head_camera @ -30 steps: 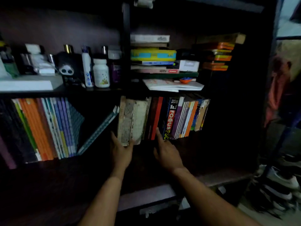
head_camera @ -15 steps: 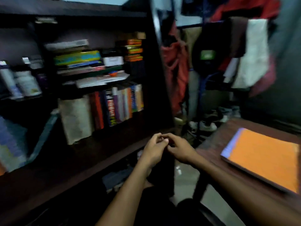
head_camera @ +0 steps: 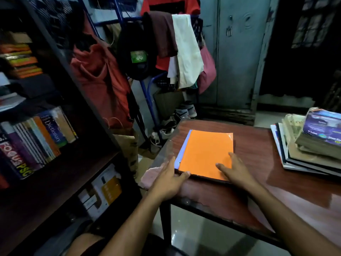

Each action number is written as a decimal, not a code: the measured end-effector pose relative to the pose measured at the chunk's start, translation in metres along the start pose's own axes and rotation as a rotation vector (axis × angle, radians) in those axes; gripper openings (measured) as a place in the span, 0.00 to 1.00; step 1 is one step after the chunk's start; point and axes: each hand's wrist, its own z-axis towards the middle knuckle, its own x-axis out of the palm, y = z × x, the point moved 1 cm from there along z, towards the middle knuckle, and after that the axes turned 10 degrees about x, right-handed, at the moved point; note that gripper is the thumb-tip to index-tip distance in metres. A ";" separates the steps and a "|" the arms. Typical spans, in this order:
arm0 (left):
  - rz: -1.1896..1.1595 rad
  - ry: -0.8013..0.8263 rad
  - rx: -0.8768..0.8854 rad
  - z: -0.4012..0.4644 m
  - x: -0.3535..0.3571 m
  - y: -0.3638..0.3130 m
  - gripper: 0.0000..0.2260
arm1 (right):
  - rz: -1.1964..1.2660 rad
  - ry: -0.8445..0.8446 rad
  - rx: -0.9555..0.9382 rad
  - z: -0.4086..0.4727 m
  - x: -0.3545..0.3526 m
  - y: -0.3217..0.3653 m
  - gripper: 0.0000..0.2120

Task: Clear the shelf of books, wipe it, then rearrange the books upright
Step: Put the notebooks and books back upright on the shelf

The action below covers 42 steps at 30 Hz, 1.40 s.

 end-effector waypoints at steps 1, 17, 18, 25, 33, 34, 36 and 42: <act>-0.006 0.007 -0.020 0.002 0.000 0.000 0.37 | 0.005 0.016 0.007 -0.001 0.007 -0.002 0.40; -0.667 -0.197 -0.396 -0.011 -0.008 0.021 0.20 | 0.072 0.061 -0.073 -0.051 0.058 0.031 0.36; -0.699 -0.227 -0.406 -0.027 -0.015 0.028 0.20 | 0.077 0.089 -0.101 -0.061 0.068 0.039 0.35; -0.673 -0.571 -0.323 -0.176 -0.094 0.077 0.19 | 0.194 0.378 -0.426 -0.149 0.155 0.116 0.29; -0.570 -1.190 -0.335 -0.349 -0.176 0.133 0.20 | -0.042 0.812 -0.965 -0.259 0.262 0.242 0.34; -0.584 -1.259 -0.374 -0.361 -0.177 0.144 0.19 | -0.083 0.819 -1.029 -0.269 0.273 0.258 0.33; -0.599 -1.344 -0.493 -0.383 -0.177 0.164 0.18 | -0.216 0.854 -1.148 -0.288 0.299 0.290 0.36; -0.366 -1.285 -0.762 -0.404 -0.176 0.191 0.30 | -0.357 0.866 -1.243 -0.305 0.345 0.317 0.50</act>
